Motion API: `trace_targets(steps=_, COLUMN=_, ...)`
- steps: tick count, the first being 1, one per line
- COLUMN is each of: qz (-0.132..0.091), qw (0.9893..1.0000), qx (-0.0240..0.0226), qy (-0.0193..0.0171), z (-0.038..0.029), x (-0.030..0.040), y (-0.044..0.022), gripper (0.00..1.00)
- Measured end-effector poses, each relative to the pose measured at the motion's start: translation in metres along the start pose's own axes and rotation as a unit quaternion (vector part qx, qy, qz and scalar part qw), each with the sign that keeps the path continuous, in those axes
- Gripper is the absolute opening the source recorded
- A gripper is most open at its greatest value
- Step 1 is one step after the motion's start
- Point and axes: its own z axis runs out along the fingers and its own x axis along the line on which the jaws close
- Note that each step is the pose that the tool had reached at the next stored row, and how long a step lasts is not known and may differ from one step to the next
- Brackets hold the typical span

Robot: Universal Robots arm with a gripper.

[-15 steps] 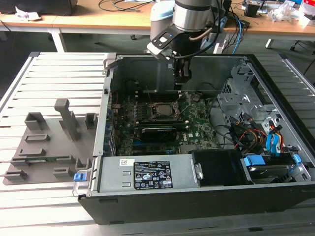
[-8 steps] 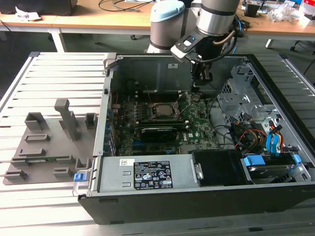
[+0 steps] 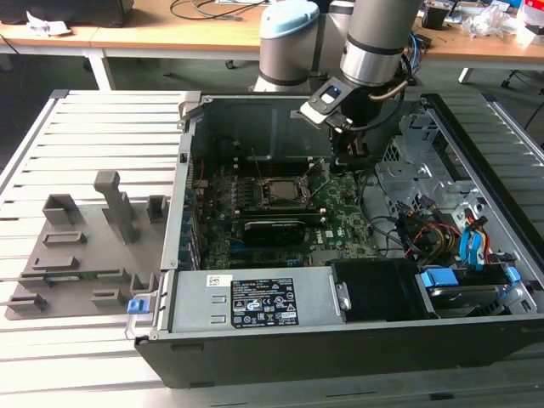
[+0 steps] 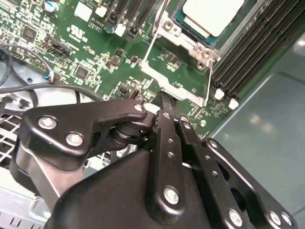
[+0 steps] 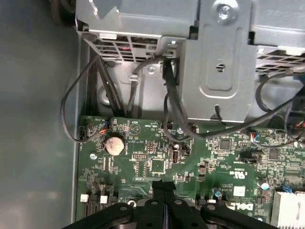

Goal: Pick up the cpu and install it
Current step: 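Close the cpu cover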

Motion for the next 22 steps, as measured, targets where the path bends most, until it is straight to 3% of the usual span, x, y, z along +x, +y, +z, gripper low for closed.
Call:
trace_targets(steps=1, qz=0.000, qw=1.0000, qx=-0.0002, qy=0.0017, z=0.0001, x=0.0004, y=-0.0020, gripper=0.11)
trace_targets(steps=4, qz=0.000, qw=1.0000, qx=-0.0009, qy=0.0021, z=0.0010, x=0.0019, y=-0.0230, gripper=0.11)
trace_targets(steps=6, qz=0.000, qw=1.0000, qx=-0.0011, qy=0.0021, z=0.0015, x=0.0026, y=-0.0329, gripper=0.11)
trace_targets(steps=8, qz=0.000, qw=1.0000, qx=-0.0013, qy=0.0022, z=0.0022, x=0.0035, y=-0.0486, gripper=0.11)
trace_targets(steps=13, qz=0.000, qw=1.0000, qx=-0.0014, qy=0.0029, z=0.0059, x=0.0047, y=-0.0651, gripper=0.11)
trace_targets(steps=16, qz=0.000, qw=1.0000, qx=-0.0014, qy=0.0029, z=0.0168, x=0.0057, y=-0.0754, gripper=0.11)
trace_targets(steps=20, qz=0.000, qw=1.0000, qx=-0.0014, qy=0.0030, z=0.0337, x=0.0076, y=-0.0991, gripper=0.11)
trace_targets(steps=22, qz=0.000, qw=1.0000, qx=-0.0014, qy=0.0030, z=0.0381, x=0.0080, y=-0.1028, gripper=0.11)
